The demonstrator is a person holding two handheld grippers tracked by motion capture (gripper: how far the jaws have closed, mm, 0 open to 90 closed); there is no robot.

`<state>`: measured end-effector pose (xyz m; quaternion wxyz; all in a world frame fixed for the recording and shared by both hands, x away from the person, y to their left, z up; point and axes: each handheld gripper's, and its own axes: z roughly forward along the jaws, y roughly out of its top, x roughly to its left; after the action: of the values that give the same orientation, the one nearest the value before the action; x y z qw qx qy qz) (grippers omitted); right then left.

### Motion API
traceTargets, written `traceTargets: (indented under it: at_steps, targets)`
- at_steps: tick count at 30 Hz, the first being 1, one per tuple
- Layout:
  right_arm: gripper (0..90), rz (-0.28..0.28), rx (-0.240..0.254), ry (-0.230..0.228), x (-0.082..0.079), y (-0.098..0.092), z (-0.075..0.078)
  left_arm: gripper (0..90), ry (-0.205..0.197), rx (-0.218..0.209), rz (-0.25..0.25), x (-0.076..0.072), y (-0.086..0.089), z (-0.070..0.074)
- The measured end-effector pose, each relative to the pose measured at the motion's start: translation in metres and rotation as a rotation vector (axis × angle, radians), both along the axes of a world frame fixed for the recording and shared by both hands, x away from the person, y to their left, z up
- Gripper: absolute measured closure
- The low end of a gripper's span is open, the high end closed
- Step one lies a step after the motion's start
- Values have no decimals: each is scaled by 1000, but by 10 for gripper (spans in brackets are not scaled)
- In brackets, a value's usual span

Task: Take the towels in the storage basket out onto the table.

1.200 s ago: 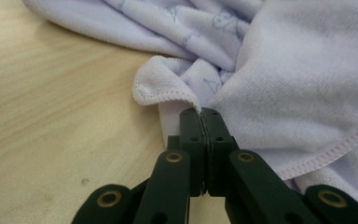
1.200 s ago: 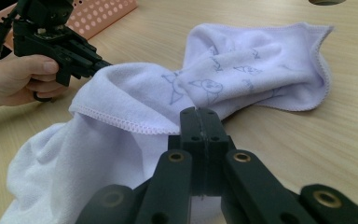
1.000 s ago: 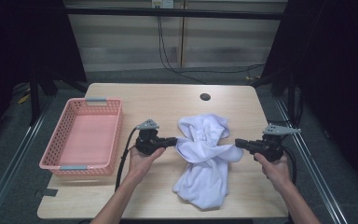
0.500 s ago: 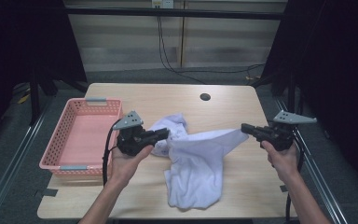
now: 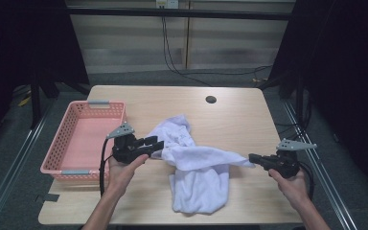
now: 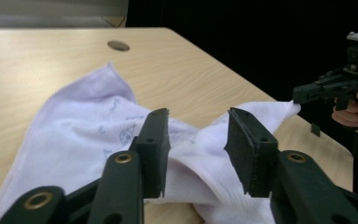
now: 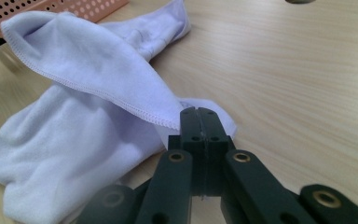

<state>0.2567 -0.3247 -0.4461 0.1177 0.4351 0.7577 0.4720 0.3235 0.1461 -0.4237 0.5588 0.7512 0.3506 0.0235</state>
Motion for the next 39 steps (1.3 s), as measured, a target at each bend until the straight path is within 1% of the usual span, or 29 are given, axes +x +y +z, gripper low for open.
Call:
traceTargets:
  at_steps: [3, 4, 5, 6, 7, 10, 13, 14, 15, 16, 17, 18, 19, 20, 21, 22, 23, 24, 25, 26, 27, 28, 29, 30, 32, 34, 36, 37, 39]
  targets:
    - [900, 6, -1, 13, 0, 1, -5, 532, 18, 52, -46, -1, -7, -13]
    - [900, 8, -5, 19, 1, 2, -7, 500, 28, 61, -53, -2, -8, -17]
    - [900, 8, -5, 19, 1, 2, -7, 500, 26, 67, -60, -3, -8, -19]
    - [900, 13, -5, 21, 1, 2, -9, 457, 23, 75, -69, -5, -10, -22]
    - [900, 13, -5, 21, 1, 2, -9, 416, 23, 75, -69, -5, -10, -22]
    - [900, 17, 8, 22, 0, 1, -9, 367, 22, 39, -92, -5, -11, -21]
    - [900, 28, 10, 35, 0, 2, -12, 336, 22, 82, -107, -6, -18, -25]
    - [900, 31, 11, 40, 0, 3, -13, 330, 38, 94, -126, -6, -21, -29]
    - [900, 38, 6, 44, -1, 4, -15, 358, 45, 108, -125, -6, -24, -31]
    - [896, 47, 4, 49, -1, 5, -16, 625, 57, 157, -156, -7, -28, -36]
    - [896, 47, 4, 49, -1, 5, -16, 670, 57, 157, -156, -7, -28, -36]
    - [860, 52, 11, 51, -3, 5, -16, 785, 59, 188, -171, -10, -31, -39]
    - [860, 52, 11, 51, -3, 5, -16, 821, 59, 188, -171, -10, -31, -39]
    - [792, 57, 23, 53, -3, 4, -16, 834, 70, 203, -175, -11, -31, -40]
    - [792, 57, 23, 53, -3, 4, -16, 839, 70, 203, -175, -11, -31, -40]
    - [738, 66, 42, 47, -5, 2, -15, 841, 70, 202, -176, -12, -29, -40]
    - [738, 66, 42, 47, -5, 2, -15, 841, 76, 187, -173, -13, -27, -40]
    - [688, 55, 50, 49, -5, 3, -15, 840, 77, 181, -171, -15, -22, -41]
    - [688, 55, 50, 49, -5, 3, -15, 838, 77, 181, -171, -15, -22, -41]
    - [629, 69, 35, 60, -3, 6, -20, 836, 88, 187, -171, -18, -19, -44]
    - [629, 69, 35, 60, -3, 6, -20, 833, 88, 187, -171, -18, -19, -44]
    - [591, 69, 19, 73, -2, 10, -24, 833, 84, 191, -163, -20, -17, -46]
    - [536, 69, -7, 92, 1, 14, -29, 829, 90, 186, -160, -21, -15, -47]
    - [517, 78, -26, 99, 3, 17, -33, 826, 92, 181, -163, -21, -14, -48]
    - [455, 98, -30, 121, 7, 22, -38, 812, 99, 160, -162, -20, -12, -49]
    - [420, 126, -24, 147, 12, 25, -45, 812, 103, 152, -163, -20, -12, -49]
    - [387, 145, -37, 162, 15, 29, -50, 813, 110, 152, -167, -21, -12, -51]
    - [379, 156, -40, 173, 16, 31, -52, 812, 108, 158, -164, -21, -12, -52]
    - [382, 182, -58, 183, 15, 35, -55, 812, 111, 145, -165, -20, -12, -52]
